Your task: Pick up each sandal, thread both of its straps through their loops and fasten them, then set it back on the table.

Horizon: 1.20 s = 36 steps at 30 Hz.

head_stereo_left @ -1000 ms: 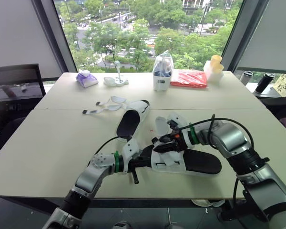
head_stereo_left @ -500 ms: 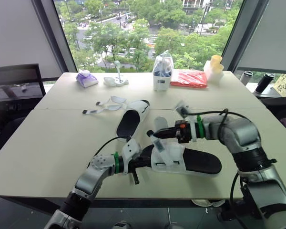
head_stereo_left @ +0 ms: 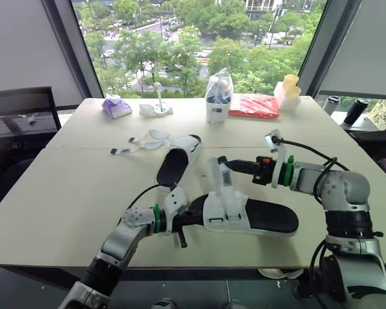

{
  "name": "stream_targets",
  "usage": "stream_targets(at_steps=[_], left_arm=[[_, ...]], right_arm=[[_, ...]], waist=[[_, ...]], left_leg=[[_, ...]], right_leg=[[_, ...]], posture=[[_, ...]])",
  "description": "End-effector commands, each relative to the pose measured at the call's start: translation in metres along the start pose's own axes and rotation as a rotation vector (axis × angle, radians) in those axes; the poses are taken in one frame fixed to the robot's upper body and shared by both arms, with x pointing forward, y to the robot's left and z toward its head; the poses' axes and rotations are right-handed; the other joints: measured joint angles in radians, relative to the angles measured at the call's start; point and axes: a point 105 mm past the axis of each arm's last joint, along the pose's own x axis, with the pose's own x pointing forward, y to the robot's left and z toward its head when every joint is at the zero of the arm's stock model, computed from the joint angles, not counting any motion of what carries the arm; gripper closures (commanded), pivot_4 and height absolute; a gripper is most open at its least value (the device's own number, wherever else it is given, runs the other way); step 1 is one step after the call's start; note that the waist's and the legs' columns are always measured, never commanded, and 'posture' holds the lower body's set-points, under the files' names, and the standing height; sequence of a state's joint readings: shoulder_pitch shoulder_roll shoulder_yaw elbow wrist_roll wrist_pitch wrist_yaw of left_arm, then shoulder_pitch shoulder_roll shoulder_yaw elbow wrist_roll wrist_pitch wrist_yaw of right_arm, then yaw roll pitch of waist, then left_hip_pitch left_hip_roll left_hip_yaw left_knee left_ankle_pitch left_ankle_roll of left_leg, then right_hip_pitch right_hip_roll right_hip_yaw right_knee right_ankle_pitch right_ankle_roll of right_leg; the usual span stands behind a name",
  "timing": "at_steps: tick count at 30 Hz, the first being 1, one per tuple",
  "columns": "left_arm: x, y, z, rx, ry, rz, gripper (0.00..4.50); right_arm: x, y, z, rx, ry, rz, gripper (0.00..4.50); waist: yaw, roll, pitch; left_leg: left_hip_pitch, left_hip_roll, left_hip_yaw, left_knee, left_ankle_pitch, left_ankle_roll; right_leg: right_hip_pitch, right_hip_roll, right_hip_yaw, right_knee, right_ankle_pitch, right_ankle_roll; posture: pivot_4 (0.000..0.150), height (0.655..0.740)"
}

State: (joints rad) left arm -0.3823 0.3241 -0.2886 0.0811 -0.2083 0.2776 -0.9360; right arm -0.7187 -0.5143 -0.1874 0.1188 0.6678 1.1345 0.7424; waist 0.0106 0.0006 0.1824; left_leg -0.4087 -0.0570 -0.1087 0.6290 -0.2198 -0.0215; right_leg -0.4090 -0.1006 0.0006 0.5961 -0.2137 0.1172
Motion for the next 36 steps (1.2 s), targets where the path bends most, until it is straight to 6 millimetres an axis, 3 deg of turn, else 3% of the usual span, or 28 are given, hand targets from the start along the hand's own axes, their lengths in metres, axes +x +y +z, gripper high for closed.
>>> stream_targets(at_steps=[1, 10, 15, 22, 26, 32, 36], left_arm=[[-0.003, -0.001, -0.024, -0.051, 0.088, 0.01, 4.5], [-0.005, 0.001, -0.025, -0.053, 0.09, 0.022, 4.5], [-0.005, 0.0, -0.025, -0.051, 0.09, 0.021, 4.5], [-0.004, -0.001, -0.026, -0.044, 0.091, 0.011, 4.5], [-0.004, -0.002, -0.027, -0.043, 0.092, 0.012, 4.5], [-0.005, -0.003, -0.028, -0.043, 0.092, 0.02, 4.5], [-0.005, -0.002, -0.028, -0.038, 0.096, 0.022, 4.5]], right_arm=[[-0.008, -0.012, 0.017, -0.016, -0.102, -0.066, 4.45], [-0.01, -0.032, 0.001, 0.054, -0.085, -0.148, 4.45], [-0.009, -0.05, -0.03, 0.06, 0.072, -0.272, 4.45], [-0.007, -0.06, -0.043, -0.009, 0.188, -0.325, 4.45], [-0.006, -0.056, -0.038, -0.05, 0.188, -0.295, 3.12], [-0.008, -0.044, -0.004, -0.225, 0.059, -0.243, 0.06], [-0.013, -0.037, 0.02, -0.282, -0.012, -0.217, 0.06]], waist=[[0.0, 0.0, 0.0], [-0.004, 0.0, 0.0], [-0.006, 0.0, 0.0], [-0.008, 0.0, -0.001], [-0.008, 0.0, -0.001], [-0.008, 0.001, -0.001], [-0.009, 0.001, -0.001]], left_leg=[[0.0, 0.0, 0.0, 0.0, 0.0, 0.0], [0.0, 0.0, 0.0, 0.0, 0.0, 0.0], [0.0, 0.0, 0.0, 0.0, 0.0, 0.0], [0.002, 0.0, 0.0, 0.001, 0.0, 0.0], [0.002, 0.0, 0.0, 0.001, 0.0, 0.0], [0.001, 0.0, 0.0, -0.001, 0.0, 0.0], [0.001, 0.0, 0.001, -0.001, 0.0, 0.0]], right_leg=[[0.0, 0.0, 0.0, 0.0, 0.0, 0.0], [0.0, 0.001, 0.0, 0.001, 0.0, 0.0], [0.0, 0.001, 0.0, 0.001, 0.0, 0.0], [0.002, 0.001, 0.0, 0.001, 0.0, 0.0], [0.002, 0.001, 0.0, 0.001, -0.001, 0.002], [0.0, 0.002, 0.0, 0.0, 0.0, 0.0], [0.0, 0.002, 0.0, 0.0, 0.0, 0.0]], posture=[[0.15, 0.74], [0.15, 0.74], [0.15, 0.74], [0.15, 0.74], [0.15, 0.74], [0.15, 0.74], [0.15, 0.74]])
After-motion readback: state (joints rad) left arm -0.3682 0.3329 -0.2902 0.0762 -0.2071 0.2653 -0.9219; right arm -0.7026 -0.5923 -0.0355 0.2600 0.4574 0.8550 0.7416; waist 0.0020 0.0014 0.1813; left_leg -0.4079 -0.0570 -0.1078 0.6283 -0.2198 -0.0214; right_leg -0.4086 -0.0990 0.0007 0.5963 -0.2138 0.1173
